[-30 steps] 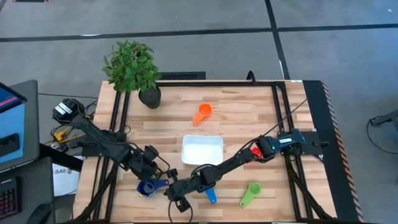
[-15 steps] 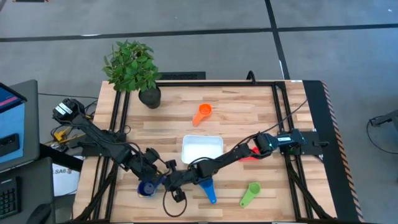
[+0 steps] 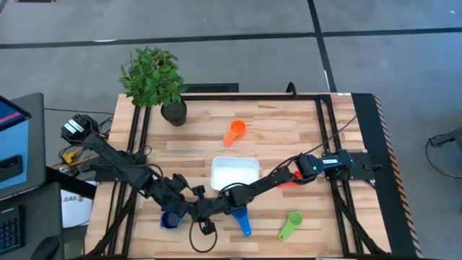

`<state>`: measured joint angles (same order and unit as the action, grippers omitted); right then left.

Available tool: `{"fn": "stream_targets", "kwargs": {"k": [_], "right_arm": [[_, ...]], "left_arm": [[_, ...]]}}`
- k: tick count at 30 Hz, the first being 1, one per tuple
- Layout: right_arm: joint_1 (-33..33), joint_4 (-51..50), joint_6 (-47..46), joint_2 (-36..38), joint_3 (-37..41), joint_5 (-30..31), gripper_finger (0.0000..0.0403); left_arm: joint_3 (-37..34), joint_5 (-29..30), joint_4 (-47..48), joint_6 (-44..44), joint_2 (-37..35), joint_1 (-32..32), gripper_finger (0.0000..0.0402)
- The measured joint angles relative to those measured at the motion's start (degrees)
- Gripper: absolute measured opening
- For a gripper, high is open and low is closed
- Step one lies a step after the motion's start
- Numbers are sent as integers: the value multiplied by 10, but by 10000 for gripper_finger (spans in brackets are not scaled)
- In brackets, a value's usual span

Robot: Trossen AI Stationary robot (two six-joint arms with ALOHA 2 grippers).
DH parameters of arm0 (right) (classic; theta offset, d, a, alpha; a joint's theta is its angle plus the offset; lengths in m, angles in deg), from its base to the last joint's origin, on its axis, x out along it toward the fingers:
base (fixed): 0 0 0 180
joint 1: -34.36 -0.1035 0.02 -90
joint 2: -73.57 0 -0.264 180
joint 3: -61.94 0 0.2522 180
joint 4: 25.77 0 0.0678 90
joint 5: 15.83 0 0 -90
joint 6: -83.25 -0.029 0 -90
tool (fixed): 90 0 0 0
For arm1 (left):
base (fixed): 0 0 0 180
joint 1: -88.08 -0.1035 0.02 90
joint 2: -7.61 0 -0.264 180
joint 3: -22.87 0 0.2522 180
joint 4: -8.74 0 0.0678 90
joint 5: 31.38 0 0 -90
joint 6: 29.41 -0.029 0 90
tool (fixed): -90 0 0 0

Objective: Nest measuring cups in basket
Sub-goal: Stack the purple measuring cup into the yellow measuring cup, then stack the orange measuring cup into the purple measuring cup

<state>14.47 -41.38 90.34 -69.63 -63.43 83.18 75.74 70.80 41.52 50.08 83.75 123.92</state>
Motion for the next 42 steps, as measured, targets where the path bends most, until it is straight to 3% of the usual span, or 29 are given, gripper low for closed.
{"fn": "stream_targets", "kwargs": {"k": [4,6,9,15,21,26,29,32,37,42], "right_arm": [[-6,-39,-18,9,1,-1,19],[-6,-44,-46,24,1,-47,33],[-6,-70,-66,61,1,-99,54],[4,-162,-59,127,3,-117,75],[59,-165,-59,243,109,-180,77],[121,-58,-143,368,280,-174,77],[138,6,-213,447,389,-132,77],[131,7,-295,522,471,-30,77],[85,-105,-458,622,554,147,77],[29,-248,-591,687,566,215,77]], "left_arm": [[0,2,0,-18,0,0,0],[0,11,0,-28,0,0,0],[0,34,1,-41,0,0,0],[0,101,10,-92,-40,-12,0],[1,216,26,-212,-112,-59,0],[1,238,32,-333,-148,-136,0],[1,212,11,-412,-147,-199,0],[1,154,-40,-495,-130,-264,0],[1,69,-164,-622,-90,-352,6],[17,6,-266,-702,-26,-411,56]]}}
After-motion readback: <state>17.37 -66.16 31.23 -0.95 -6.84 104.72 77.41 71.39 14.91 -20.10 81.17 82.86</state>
